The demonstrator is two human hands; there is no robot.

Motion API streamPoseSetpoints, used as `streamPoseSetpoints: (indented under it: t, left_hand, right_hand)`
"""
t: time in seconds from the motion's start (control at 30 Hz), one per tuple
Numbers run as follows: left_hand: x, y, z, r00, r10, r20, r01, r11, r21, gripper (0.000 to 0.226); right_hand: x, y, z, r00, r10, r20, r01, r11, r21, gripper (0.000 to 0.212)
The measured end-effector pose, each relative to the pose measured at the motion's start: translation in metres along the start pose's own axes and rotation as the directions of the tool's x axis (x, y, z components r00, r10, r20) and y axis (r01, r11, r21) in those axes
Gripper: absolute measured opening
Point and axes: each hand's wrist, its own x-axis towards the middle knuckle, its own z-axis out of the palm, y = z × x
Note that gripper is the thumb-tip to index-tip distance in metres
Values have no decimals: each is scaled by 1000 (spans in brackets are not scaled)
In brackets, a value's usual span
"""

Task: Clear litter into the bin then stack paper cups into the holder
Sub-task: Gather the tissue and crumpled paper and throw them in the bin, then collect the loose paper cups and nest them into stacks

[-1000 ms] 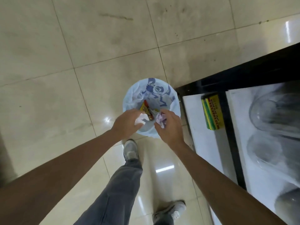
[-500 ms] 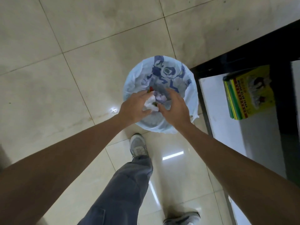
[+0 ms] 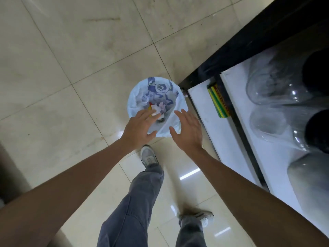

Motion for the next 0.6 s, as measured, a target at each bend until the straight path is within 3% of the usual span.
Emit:
streamPoseSetpoints:
  t: [0.4, 0.6]
  left_hand:
    - [-64, 127, -97, 974, 221, 44, -225, 963, 146, 62]
    - [-111, 193, -110, 959, 280, -43, -270, 949, 161, 59]
  right_hand:
    - [-140, -18, -117, 976, 120, -181, -115, 993, 36, 57]
    - [-204, -17, -162, 962, 103, -253, -97, 995, 38, 59]
